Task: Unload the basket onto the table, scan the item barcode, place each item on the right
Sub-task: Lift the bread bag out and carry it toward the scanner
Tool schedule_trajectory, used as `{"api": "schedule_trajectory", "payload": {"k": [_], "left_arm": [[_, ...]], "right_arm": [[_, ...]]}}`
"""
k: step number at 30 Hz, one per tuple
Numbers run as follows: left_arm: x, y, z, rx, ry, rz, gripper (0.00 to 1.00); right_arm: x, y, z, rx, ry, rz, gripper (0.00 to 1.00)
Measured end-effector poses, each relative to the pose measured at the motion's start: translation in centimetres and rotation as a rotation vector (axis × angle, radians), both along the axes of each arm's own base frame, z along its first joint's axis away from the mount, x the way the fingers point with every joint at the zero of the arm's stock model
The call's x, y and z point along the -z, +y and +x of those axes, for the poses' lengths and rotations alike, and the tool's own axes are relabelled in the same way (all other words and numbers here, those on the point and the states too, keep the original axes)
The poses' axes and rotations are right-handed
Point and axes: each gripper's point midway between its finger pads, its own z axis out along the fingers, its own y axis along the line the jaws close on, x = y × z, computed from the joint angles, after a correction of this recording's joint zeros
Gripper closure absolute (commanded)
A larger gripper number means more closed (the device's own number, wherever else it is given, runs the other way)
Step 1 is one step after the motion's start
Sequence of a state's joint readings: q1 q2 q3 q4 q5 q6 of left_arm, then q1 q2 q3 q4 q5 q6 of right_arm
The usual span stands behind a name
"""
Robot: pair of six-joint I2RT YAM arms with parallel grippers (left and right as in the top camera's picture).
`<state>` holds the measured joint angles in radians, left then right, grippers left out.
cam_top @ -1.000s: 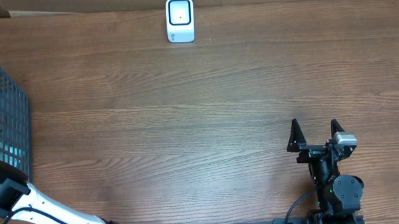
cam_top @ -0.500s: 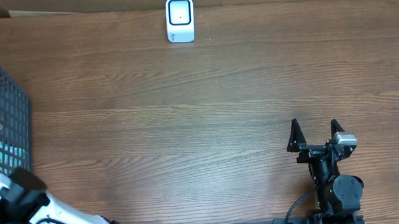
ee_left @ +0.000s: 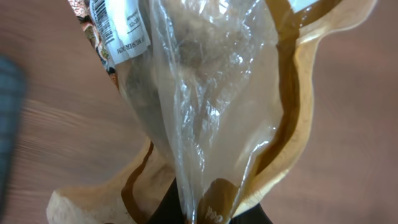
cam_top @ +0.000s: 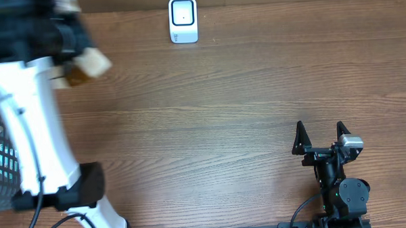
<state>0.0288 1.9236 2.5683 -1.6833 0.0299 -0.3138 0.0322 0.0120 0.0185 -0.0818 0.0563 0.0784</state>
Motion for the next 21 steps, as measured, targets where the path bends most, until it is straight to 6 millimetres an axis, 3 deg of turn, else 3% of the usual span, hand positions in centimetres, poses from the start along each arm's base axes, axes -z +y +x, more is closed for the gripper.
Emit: {"api": "schedule_trajectory", "payload": {"k": [3,8,13,14,16,17,18,21], "left_arm": [[4.4,-5.2,0.4,0.098,0.136,0.008,0.96],[13.8,-12.9,0.5,0.197,0.353,0.045,0.96],[22.9,-19.0,-1.2,0.252,0.528,0.102,0.96],[24.0,-19.7,-1.6,0.260,0.548,0.113,0.87],[25.5,-20.8,-2.1,0.266,0.574,0.125,0.40],[26.1,-21.3,-2.3,0.278,0.586,0.133,0.26],[26.5,-21.7,-2.6,0.285,0.593,0.138,0.20],[26.7,-22.2,-2.9,0.286,0.601,0.143,0.18]], "right_arm": [[0.0,0.0,0.0,0.000,0.000,0.000,0.00],[0.0,0.0,0.0,0.000,0.000,0.000,0.00],[0.0,0.0,0.0,0.000,0.000,0.000,0.00],[0.0,0.0,0.0,0.000,0.000,0.000,0.00],[0.0,0.0,0.0,0.000,0.000,0.000,0.00],[0.0,0.0,0.0,0.000,0.000,0.000,0.00],[0.0,0.0,0.0,0.000,0.000,0.000,0.00],[0.0,0.0,0.0,0.000,0.000,0.000,0.00]]}}
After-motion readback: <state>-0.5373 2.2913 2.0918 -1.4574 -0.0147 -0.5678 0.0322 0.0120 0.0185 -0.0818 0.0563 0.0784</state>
